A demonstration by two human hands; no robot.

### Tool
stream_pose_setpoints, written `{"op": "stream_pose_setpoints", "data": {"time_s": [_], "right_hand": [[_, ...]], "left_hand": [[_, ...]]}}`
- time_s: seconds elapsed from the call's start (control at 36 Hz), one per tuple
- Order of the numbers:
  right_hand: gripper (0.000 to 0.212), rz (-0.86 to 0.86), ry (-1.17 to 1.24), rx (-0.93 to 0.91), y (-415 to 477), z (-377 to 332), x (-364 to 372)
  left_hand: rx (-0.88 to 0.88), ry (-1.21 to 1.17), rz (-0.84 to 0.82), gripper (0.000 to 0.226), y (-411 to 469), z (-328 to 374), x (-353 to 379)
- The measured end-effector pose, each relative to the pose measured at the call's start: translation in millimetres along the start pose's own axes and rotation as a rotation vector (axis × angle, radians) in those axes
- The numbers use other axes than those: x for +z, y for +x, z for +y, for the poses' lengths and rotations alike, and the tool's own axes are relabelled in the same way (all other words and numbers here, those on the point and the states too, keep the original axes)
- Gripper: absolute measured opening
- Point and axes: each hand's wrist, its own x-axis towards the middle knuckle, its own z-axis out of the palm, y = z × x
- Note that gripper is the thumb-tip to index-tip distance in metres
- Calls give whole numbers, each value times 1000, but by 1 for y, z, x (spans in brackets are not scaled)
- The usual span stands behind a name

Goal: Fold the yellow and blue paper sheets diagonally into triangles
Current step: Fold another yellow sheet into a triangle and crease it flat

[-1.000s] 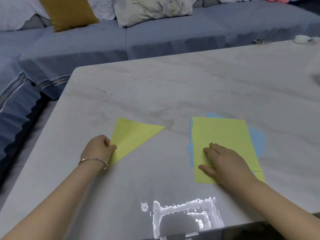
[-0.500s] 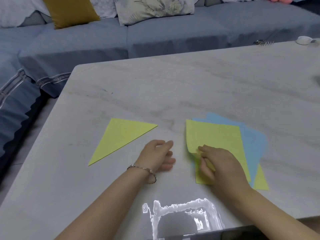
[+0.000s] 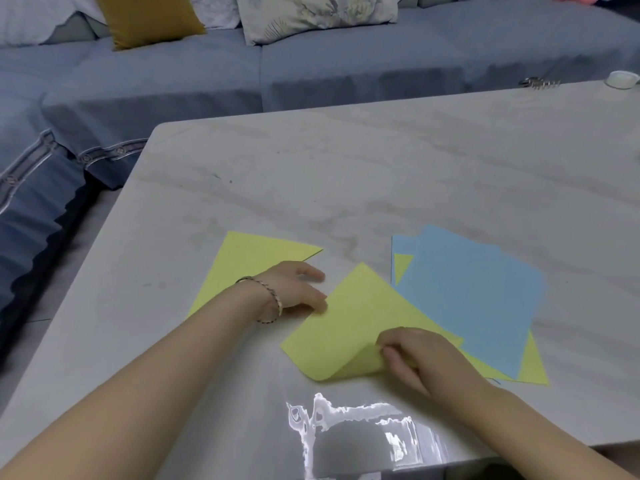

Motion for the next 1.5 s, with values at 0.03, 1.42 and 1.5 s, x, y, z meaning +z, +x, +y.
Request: {"op": "stream_pose_setpoints", "data": {"time_s": [0.03, 1.42, 1.5], "right_hand": [[7, 14, 57, 58, 0, 1, 1], [26, 442, 556, 434, 53, -42, -37], [25, 441, 546, 434, 53, -42, -38]], "left_hand": [[31, 80, 12, 49, 2, 3, 4], [604, -273, 534, 42, -69, 12, 53], [594, -293, 520, 42, -69, 12, 53]]}}
